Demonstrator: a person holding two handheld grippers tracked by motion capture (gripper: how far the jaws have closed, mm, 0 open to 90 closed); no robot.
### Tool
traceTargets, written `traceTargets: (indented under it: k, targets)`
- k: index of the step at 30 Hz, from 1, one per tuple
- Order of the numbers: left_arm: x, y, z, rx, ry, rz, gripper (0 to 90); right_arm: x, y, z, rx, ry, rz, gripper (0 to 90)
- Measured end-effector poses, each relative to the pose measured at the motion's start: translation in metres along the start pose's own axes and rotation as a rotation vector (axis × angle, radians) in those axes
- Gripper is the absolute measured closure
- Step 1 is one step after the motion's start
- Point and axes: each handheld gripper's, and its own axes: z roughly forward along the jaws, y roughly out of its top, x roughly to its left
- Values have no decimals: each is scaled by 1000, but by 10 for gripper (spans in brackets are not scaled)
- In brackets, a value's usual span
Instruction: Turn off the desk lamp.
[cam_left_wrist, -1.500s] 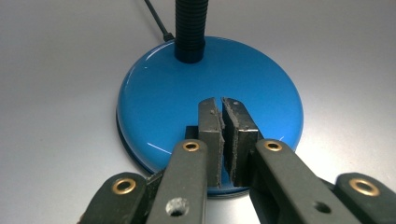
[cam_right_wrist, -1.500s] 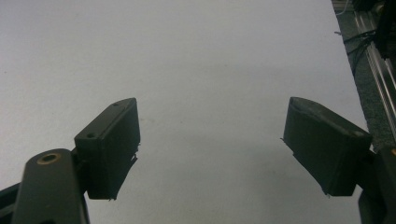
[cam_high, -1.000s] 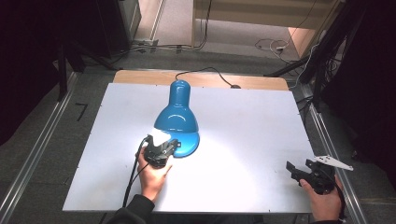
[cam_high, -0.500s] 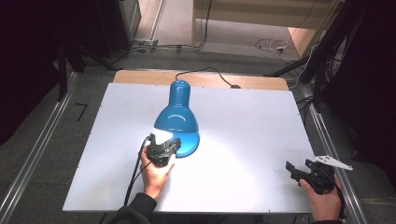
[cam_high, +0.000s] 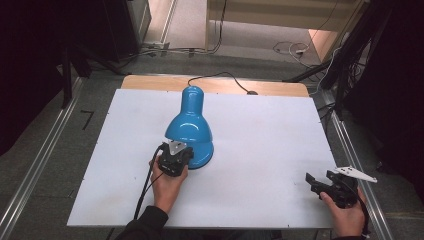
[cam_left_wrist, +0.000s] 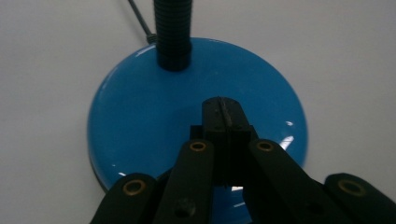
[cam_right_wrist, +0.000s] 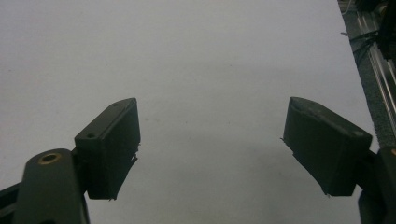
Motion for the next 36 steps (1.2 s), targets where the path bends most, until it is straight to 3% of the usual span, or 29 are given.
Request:
traceTargets:
  k: [2,3,20,36]
  targets:
    - [3,0,1,-11,-24,-51,900,1,0,0,0,0,1,175]
    - [5,0,1,-13,-31,-57,900,1,0,0,-2,1,2,175]
    - [18,1,-3,-49,-36,-104,900,-1,0,2,3,2,-2,175]
    - [19,2,-7,-60,-54,-112,900,0,0,3,8,5,-5,175]
